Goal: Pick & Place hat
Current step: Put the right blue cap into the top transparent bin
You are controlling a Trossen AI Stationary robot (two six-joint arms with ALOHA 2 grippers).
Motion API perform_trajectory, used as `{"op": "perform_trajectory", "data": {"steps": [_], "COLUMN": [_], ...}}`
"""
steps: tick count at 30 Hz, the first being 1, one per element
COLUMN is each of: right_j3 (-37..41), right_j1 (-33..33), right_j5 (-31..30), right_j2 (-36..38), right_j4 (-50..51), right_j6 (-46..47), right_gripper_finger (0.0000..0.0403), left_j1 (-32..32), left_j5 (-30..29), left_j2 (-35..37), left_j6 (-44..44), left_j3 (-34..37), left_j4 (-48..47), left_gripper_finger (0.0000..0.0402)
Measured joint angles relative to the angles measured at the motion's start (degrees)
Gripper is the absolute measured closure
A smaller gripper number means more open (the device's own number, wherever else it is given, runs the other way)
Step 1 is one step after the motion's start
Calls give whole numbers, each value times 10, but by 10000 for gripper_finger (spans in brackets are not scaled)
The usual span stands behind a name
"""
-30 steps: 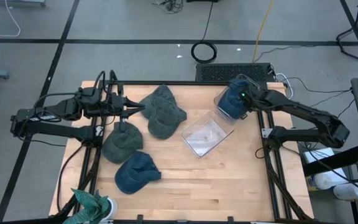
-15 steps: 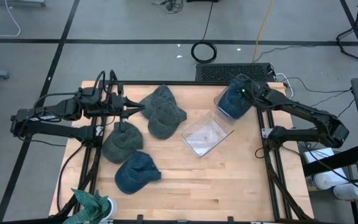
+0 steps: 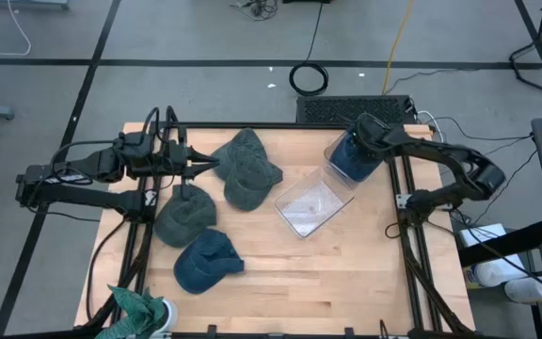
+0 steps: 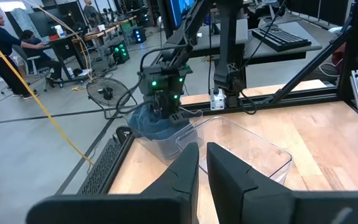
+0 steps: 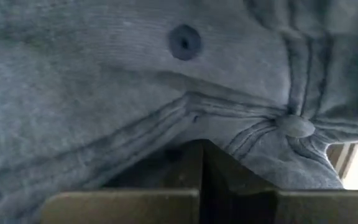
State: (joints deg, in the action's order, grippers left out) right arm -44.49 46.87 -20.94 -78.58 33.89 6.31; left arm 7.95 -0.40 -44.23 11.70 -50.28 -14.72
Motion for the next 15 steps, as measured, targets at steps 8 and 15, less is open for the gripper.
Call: {"op": "perform_trajectory", "data": {"steps": [8,15], "right_j3": [0,0], "right_j1": [0,-1], "right_j5": [-1,2], "right_j2": [46,159], "right_j4": [-6,-5], "right_j6": [-20,-24], "right_gripper_finger": [403,403], "left_j1": [0,0], "left_j5": [0,0], "left_j2": [0,0], "left_j6": [0,0], "left_j3": [0,0], "left_j4": [0,0], "left_gripper_finger": [360,360]}}
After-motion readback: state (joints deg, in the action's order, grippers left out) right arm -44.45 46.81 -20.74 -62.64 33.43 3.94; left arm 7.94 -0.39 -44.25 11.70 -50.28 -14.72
